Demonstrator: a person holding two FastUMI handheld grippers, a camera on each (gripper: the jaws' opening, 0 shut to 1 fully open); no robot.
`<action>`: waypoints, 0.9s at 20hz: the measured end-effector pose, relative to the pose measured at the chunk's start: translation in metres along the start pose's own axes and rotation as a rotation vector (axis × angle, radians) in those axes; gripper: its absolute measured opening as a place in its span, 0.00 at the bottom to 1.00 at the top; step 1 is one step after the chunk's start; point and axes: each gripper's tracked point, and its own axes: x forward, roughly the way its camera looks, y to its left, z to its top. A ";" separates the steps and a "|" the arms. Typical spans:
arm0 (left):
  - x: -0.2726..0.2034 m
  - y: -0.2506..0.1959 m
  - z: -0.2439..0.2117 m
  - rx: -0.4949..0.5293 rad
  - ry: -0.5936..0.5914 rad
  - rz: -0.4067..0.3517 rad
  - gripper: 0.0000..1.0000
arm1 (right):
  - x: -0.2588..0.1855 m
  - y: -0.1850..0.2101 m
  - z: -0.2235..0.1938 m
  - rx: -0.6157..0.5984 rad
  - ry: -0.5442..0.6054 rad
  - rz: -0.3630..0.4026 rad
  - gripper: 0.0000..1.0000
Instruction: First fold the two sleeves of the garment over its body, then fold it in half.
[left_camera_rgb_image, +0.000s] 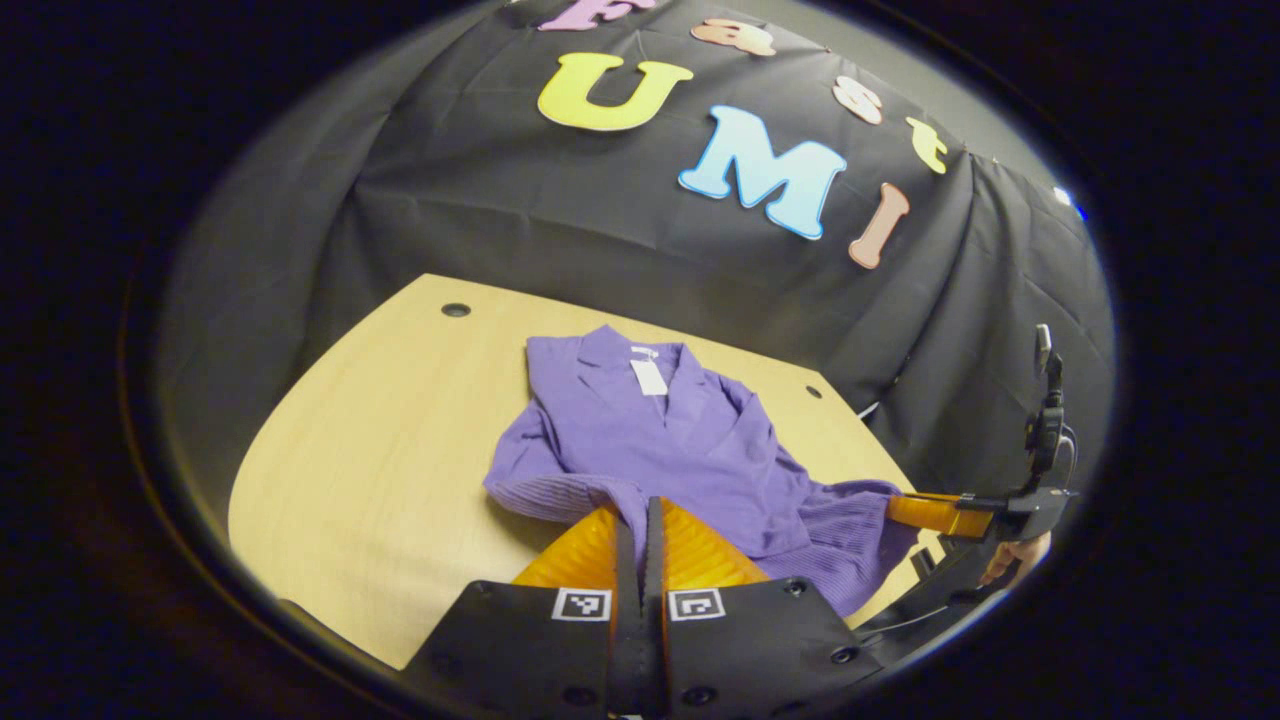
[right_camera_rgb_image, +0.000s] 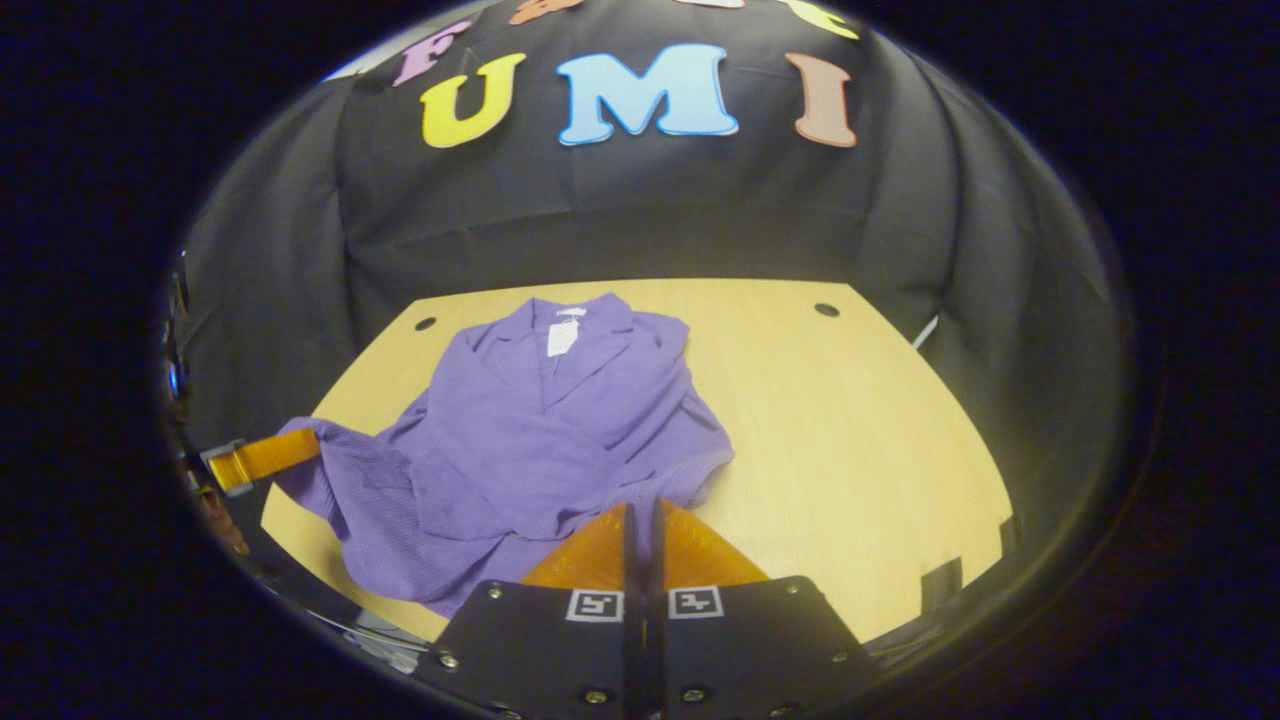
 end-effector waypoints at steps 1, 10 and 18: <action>0.003 -0.001 0.011 0.004 -0.012 0.002 0.07 | 0.001 0.000 0.009 -0.021 -0.015 -0.002 0.02; 0.058 0.016 0.129 -0.027 -0.140 0.056 0.07 | 0.050 -0.013 0.124 -0.011 -0.117 0.073 0.02; 0.158 0.047 0.210 0.007 -0.192 0.157 0.06 | 0.149 -0.028 0.215 0.016 -0.138 0.119 0.01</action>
